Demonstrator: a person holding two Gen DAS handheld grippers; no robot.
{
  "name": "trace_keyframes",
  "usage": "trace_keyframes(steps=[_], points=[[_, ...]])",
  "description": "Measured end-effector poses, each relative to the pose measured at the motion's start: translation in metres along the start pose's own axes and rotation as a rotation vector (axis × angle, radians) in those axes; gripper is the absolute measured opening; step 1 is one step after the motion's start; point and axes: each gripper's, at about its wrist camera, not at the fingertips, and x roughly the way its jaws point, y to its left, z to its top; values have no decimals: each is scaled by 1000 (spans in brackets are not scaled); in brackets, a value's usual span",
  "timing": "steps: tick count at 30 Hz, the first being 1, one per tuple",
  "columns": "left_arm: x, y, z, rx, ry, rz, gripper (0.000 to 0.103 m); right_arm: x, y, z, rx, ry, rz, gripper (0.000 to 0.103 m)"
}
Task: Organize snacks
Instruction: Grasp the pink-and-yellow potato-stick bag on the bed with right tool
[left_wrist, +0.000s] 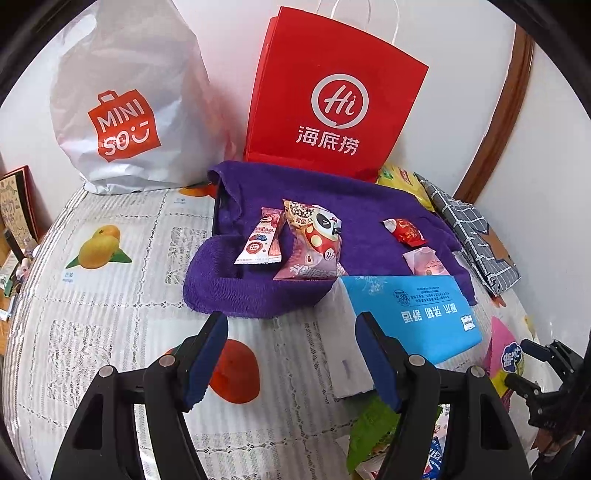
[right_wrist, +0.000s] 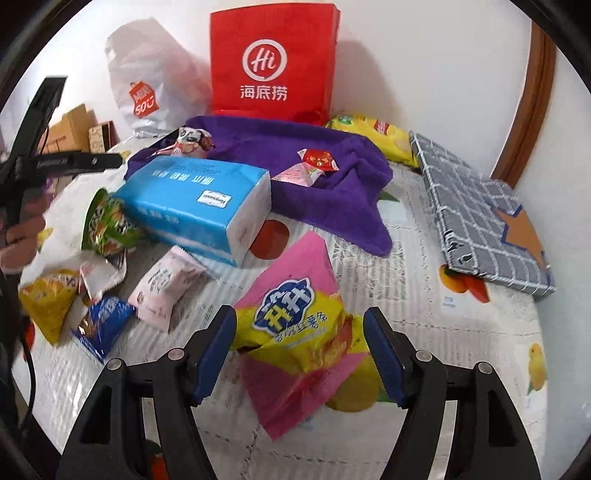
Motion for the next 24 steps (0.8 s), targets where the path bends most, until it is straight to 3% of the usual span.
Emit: trace_keyframes(steps=[7, 14, 24], points=[[-1, -1, -1, 3, -2, -2, 70, -13, 9, -16, -89, -6, -40, 71], [1, -4, -2, 17, 5, 2, 70, -25, 3, -26, -80, -19, -48, 71], [4, -3, -2, 15, 14, 13, 70, -5, 7, -22, -115, -15, -86, 71]])
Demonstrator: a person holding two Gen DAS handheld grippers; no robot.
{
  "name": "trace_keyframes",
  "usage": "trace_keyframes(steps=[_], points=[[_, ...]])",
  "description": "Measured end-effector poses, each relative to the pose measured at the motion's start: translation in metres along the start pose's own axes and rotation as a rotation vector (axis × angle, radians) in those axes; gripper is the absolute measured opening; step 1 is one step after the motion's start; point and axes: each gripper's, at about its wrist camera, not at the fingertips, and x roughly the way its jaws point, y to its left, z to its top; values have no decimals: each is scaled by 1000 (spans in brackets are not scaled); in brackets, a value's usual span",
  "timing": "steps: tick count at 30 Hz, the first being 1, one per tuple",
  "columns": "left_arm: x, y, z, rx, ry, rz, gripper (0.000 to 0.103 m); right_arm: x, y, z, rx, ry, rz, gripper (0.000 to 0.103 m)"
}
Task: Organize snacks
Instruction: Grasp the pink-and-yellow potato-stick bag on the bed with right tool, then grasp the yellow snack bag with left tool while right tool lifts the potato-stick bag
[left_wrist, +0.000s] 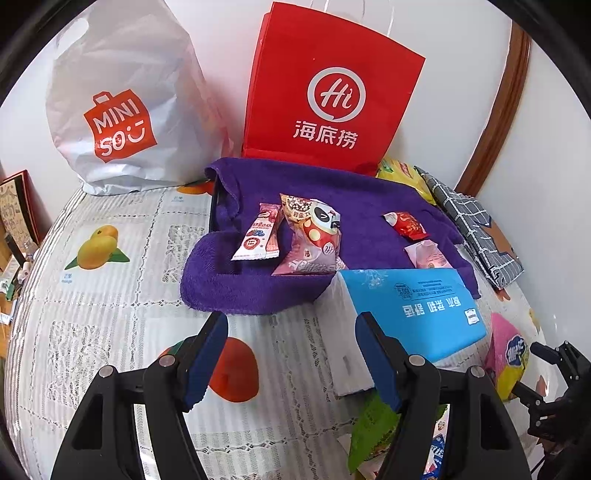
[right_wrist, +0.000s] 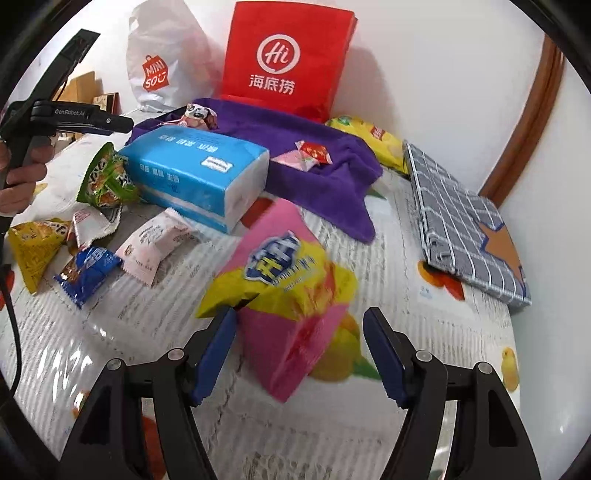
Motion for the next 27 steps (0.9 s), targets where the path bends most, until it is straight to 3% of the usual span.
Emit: trace_keyframes(steps=[8, 20, 27], points=[[1, 0, 0, 4, 5, 1, 70, 23, 9, 27, -47, -27, -45, 71], [-1, -4, -1, 14, 3, -14, 70, 58, -15, 42, 189, 19, -21, 77], [-1, -12, -4, 55, 0, -20, 70, 49, -4, 38, 159, 21, -52, 66]])
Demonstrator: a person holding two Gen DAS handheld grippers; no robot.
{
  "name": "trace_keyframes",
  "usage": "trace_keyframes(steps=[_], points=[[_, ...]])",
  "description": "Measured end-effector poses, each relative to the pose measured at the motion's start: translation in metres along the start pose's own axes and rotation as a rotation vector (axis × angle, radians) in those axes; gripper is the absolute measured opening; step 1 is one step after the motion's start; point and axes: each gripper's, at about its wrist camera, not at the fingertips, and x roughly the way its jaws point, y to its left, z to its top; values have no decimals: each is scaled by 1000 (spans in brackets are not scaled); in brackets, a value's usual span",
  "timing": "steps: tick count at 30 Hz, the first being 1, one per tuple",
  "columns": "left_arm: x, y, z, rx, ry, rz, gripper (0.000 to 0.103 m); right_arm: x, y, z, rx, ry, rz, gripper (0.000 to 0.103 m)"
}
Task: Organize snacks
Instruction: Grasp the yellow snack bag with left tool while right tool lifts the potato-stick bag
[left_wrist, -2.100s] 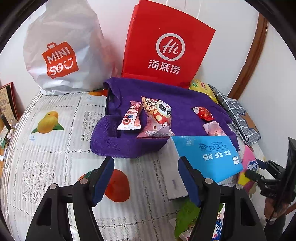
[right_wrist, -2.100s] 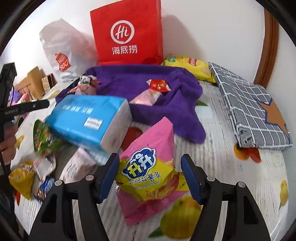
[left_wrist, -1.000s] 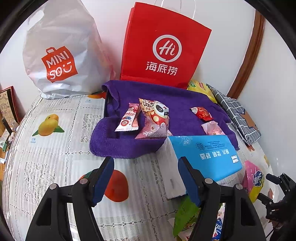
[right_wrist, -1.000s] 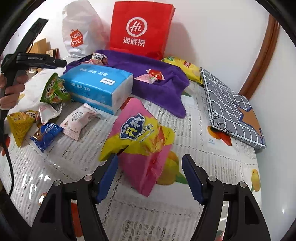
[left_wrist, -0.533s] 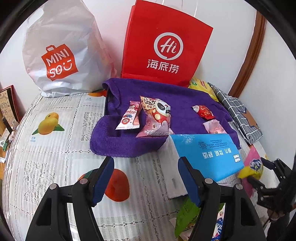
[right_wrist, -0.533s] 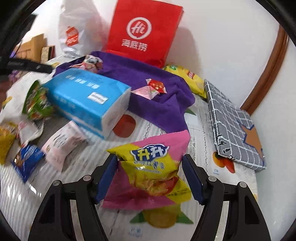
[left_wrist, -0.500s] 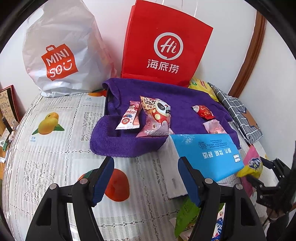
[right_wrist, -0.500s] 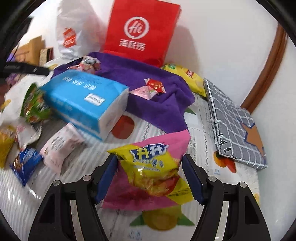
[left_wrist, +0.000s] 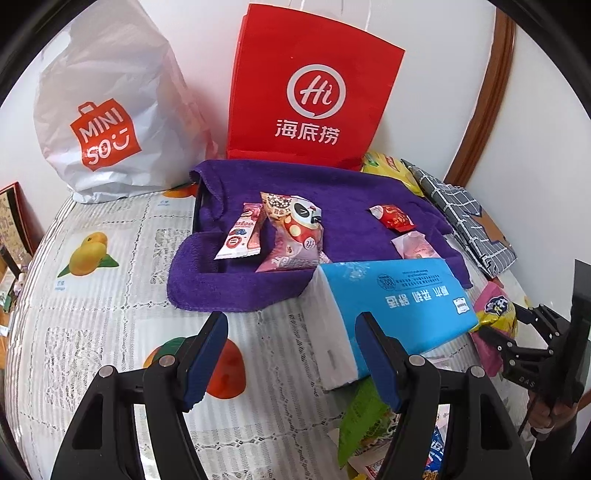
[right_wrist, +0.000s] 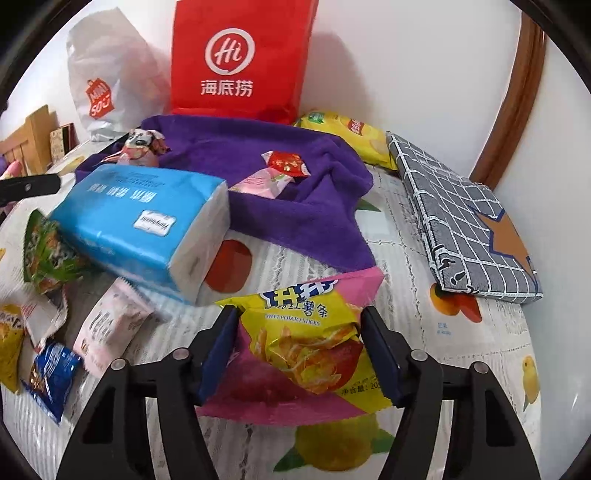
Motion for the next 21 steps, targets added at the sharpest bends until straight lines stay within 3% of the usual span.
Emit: trace_keyframes(steps=[11, 16, 21], points=[[-12, -4, -5, 38, -34, -4, 70, -24, -4, -20, 64, -21, 26, 64], [-23, 3, -22, -29, 31, -68, 70, -32, -4, -25, 85, -26, 34, 64], [-46, -9, -47, -32, 88, -117, 70, -37, -2, -31, 107, -21, 34, 64]])
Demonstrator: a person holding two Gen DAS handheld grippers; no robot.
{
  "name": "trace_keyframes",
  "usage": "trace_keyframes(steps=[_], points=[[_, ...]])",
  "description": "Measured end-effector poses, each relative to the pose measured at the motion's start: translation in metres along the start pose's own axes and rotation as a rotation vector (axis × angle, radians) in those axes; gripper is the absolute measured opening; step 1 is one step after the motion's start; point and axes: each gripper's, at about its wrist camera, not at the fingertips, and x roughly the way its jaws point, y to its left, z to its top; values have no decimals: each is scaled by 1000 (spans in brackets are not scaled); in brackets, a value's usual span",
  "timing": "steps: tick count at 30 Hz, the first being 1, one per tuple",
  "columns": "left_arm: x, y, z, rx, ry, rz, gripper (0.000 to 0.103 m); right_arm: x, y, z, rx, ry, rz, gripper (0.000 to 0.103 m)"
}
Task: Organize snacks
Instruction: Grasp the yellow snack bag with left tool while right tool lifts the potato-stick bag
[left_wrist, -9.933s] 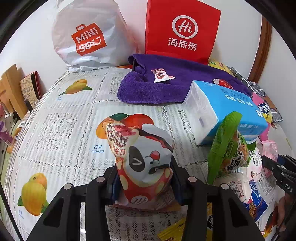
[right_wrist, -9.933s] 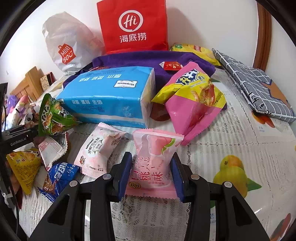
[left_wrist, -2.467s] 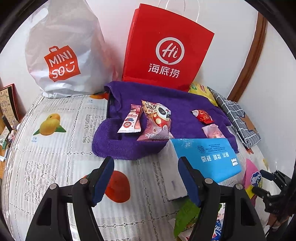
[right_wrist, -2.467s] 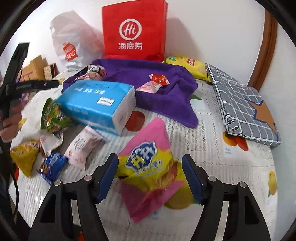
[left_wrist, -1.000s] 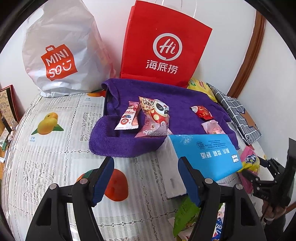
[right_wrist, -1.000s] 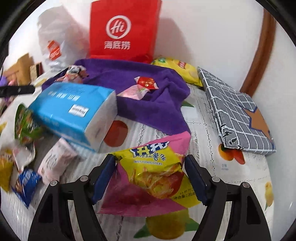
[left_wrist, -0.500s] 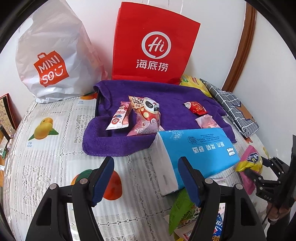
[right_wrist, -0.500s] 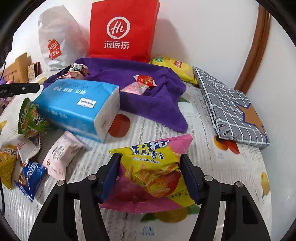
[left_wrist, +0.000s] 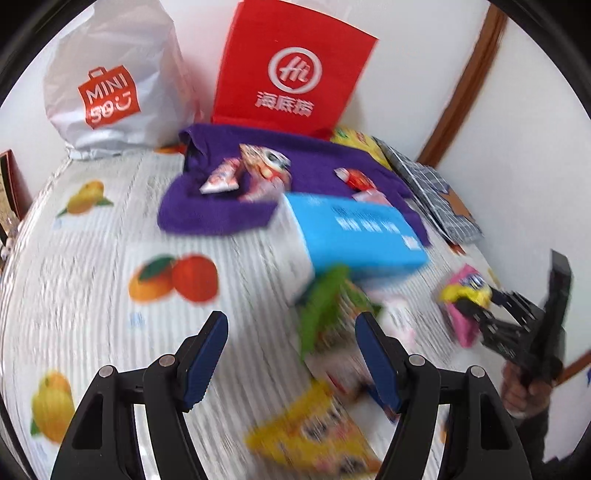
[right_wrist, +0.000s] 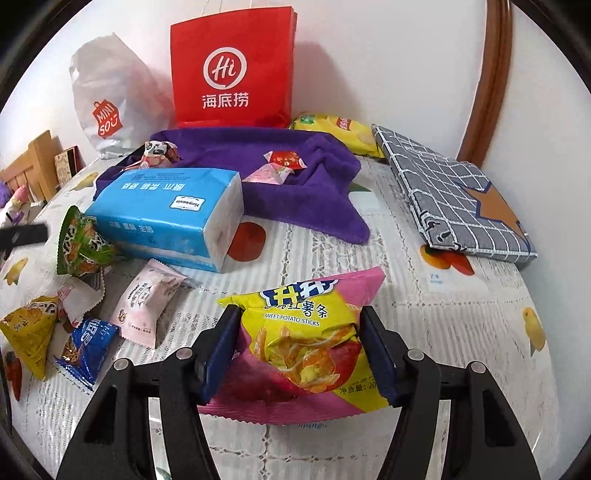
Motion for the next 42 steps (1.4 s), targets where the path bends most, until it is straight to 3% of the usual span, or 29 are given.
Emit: trace_keyframes(steps=[7, 13, 18, 28, 33, 38, 39, 42], points=[[-24, -36, -32, 59, 9, 24, 73, -8, 3, -8, 20, -1, 23, 64], [-17, -42, -53, 86, 41, 174, 73, -20, 2, -17, 23, -2, 14, 64], [-16, -34, -63, 92, 51, 243, 73, -26, 0, -22, 15, -5, 6, 64], [7, -26, -73, 65, 103, 283, 73, -25, 1, -27, 17, -1, 2, 64], [9, -26, -77, 69, 85, 295, 73, -24, 1, -28, 19, -2, 3, 64], [6, -22, -76, 73, 62, 259, 65, -23, 1, -26, 23, -4, -1, 64], [4, -21, -75, 66, 56, 244, 52, -22, 1, -26, 23, -5, -1, 64], [0, -16, -71, 41, 48, 212, 50, -21, 1, -24, 22, -8, 0, 64]])
